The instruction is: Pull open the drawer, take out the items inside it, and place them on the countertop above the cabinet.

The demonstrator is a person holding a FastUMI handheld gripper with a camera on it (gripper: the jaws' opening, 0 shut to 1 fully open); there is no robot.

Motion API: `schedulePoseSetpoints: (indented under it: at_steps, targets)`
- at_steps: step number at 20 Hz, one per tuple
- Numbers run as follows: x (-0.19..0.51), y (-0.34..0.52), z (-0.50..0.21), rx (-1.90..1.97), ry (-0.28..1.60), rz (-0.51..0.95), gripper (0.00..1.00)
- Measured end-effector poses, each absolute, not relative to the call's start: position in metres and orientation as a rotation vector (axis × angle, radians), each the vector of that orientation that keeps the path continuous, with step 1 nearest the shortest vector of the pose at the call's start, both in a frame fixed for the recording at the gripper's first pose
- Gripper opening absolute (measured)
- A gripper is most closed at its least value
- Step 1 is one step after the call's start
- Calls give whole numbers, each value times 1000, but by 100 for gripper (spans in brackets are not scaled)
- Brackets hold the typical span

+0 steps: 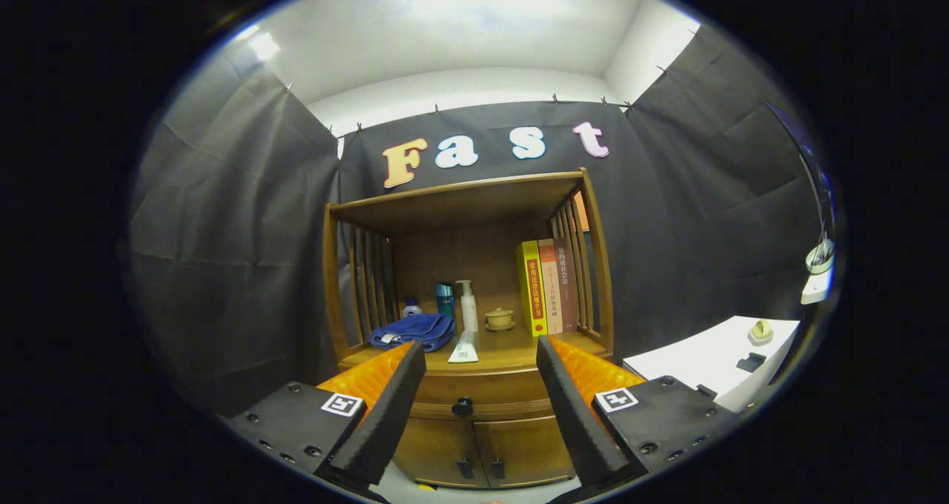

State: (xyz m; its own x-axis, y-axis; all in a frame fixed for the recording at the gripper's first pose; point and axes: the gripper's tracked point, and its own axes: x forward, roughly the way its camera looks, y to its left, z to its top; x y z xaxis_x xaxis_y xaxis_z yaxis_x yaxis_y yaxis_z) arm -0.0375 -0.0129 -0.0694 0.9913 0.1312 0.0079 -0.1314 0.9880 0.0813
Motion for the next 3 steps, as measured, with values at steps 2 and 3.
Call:
schedulePoseSetpoints:
  at_steps: [2, 3]
  targets:
    - [-56, -16, -65, 60, -9, 147, 98]
    - [-63, -17, -62, 36, -19, 156, 98]
